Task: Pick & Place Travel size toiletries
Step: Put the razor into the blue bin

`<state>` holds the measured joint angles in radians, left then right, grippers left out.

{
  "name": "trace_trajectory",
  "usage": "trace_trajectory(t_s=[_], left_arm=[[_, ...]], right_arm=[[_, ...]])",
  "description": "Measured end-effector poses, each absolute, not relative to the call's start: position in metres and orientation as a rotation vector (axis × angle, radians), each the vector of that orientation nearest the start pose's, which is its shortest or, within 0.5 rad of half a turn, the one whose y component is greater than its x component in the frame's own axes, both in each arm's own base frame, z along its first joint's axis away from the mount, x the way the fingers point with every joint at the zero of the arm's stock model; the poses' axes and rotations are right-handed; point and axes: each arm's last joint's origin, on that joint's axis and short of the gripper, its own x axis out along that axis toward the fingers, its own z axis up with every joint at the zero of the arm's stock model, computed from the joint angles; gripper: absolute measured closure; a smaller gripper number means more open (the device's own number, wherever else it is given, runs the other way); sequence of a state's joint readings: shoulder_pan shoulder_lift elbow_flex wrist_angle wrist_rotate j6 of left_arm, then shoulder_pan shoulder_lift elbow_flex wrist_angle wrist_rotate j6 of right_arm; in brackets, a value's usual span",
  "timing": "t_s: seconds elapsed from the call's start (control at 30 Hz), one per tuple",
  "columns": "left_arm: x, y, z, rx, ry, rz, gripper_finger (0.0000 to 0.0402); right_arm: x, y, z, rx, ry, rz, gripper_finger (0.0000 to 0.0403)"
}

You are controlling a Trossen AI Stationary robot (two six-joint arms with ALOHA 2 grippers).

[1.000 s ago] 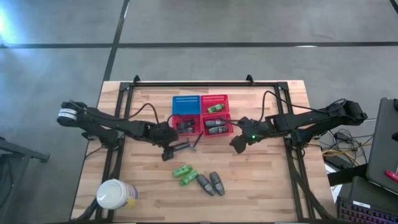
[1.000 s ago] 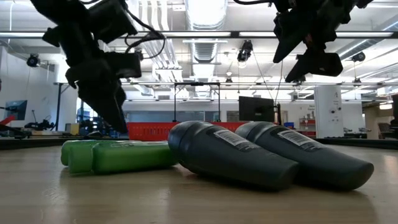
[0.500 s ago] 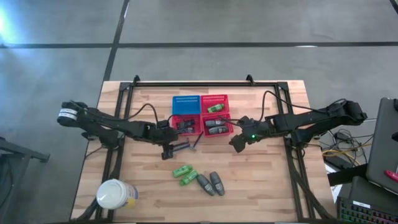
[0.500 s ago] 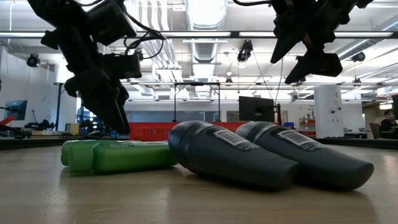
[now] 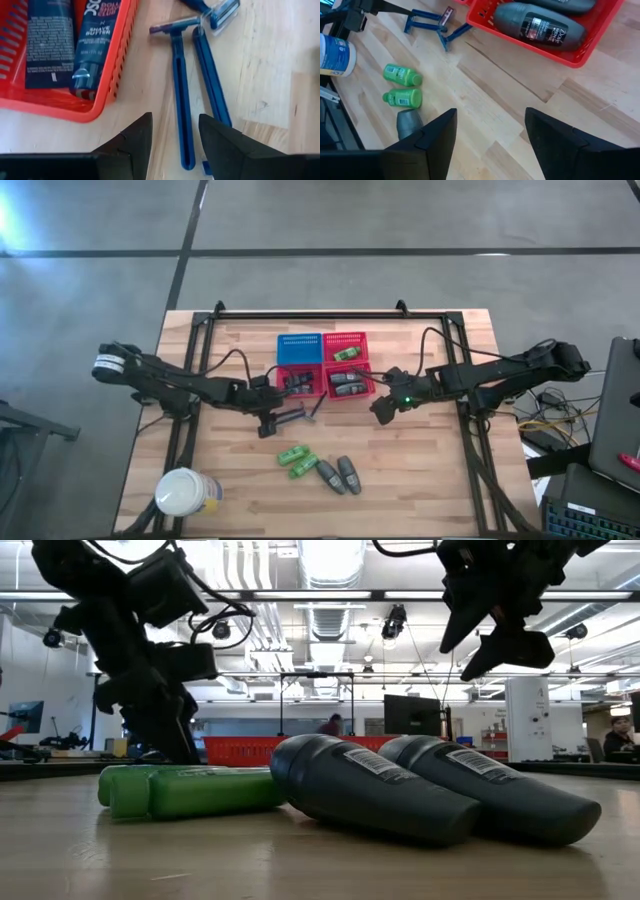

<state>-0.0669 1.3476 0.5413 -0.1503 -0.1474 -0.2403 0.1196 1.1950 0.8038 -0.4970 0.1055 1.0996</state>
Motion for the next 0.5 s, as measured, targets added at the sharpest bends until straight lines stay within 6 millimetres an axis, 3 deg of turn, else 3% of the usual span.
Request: trace_trajectory(t_s=[0.5], left_arm=[[0.219, -0.01, 0.131, -0.141, 0.91, 0.202, 0.0236]], right_arm=[[0.232, 0.025, 0.236, 0.922, 0.789, -0.47, 0.0157]])
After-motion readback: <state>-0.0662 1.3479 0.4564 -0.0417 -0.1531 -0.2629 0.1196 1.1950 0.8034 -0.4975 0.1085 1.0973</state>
